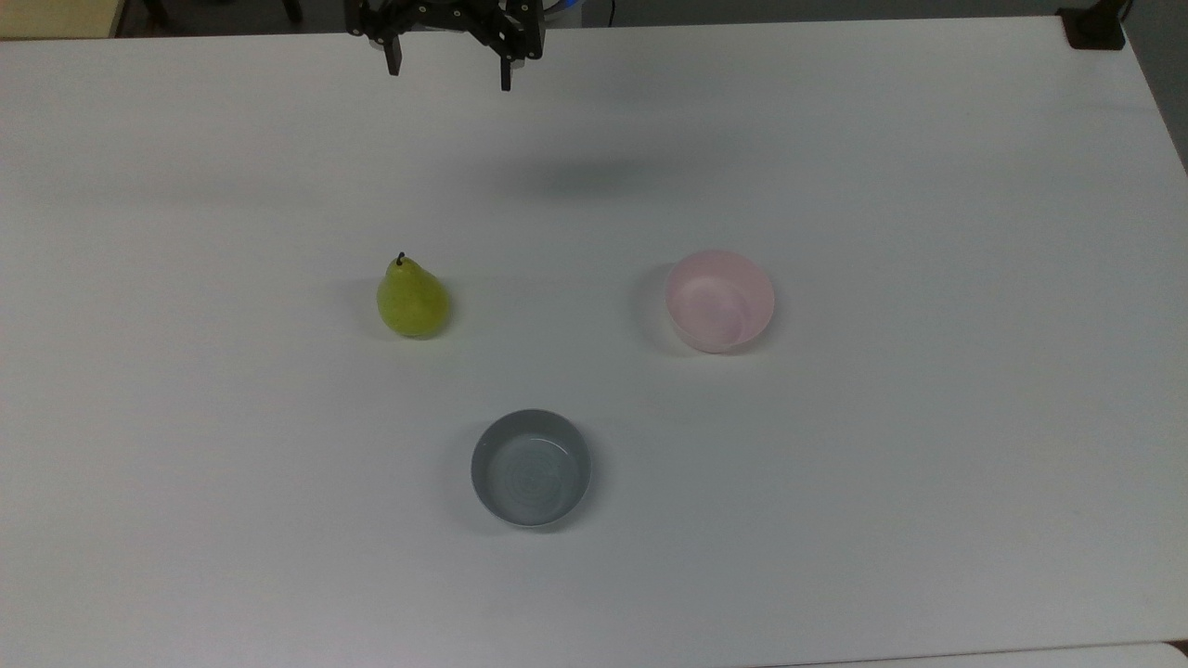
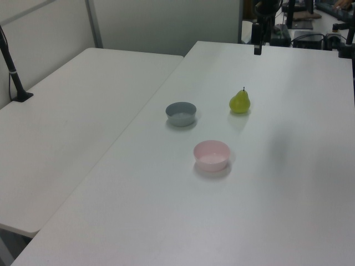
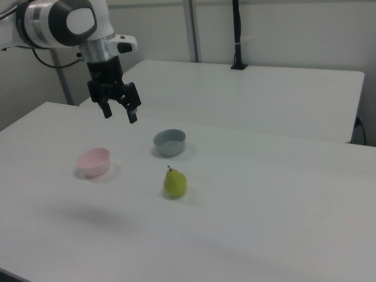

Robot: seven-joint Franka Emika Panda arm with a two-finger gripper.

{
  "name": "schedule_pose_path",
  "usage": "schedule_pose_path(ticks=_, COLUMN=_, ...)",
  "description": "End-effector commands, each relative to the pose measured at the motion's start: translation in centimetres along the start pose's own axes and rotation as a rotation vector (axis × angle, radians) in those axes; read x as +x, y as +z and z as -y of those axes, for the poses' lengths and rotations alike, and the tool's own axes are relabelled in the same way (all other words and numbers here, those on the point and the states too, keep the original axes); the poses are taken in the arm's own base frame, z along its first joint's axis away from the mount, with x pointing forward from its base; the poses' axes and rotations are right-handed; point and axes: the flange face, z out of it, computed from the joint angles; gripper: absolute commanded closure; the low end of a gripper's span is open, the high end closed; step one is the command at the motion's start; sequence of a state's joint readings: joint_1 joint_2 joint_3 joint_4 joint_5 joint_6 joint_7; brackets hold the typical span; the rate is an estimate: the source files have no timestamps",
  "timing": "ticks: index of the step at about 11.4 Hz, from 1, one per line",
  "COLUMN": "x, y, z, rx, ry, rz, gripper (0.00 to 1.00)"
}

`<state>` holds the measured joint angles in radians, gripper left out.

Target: Place the pear in the bowl

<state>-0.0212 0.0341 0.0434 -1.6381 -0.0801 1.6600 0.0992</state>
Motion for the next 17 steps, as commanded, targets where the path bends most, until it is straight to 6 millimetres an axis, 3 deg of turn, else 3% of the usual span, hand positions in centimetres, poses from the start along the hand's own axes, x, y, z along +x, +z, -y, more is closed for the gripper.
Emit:
schedule_pose_path(ticks=1, x=-0.7, y=-0.2, z=-0.3, rx=0.019, ry=-0.02, rz=0.021, gripper=0.0)
schedule_pose_path(ticks=10, x=-0.4, y=-0.1, z=-0.2, rx=0.018, ry=-0.02, rz=0.017, gripper=0.0)
schedule_pose_path(ticks=13, x=-0.2, y=0.2, z=-1.1, rx=0.019, ry=-0.005, rz=0.017, gripper=0.0)
schedule_pose_path(ticks=15, x=0.6, y=0.4, z=-2.9, rx=0.013, ry=0.015, rz=0.013, gripper=0.0)
schedule_pose_path(ticks=17, x=1.9, y=1.4, z=-6.1, rx=0.015, ry=-0.023, rz=-0.025, gripper=0.0)
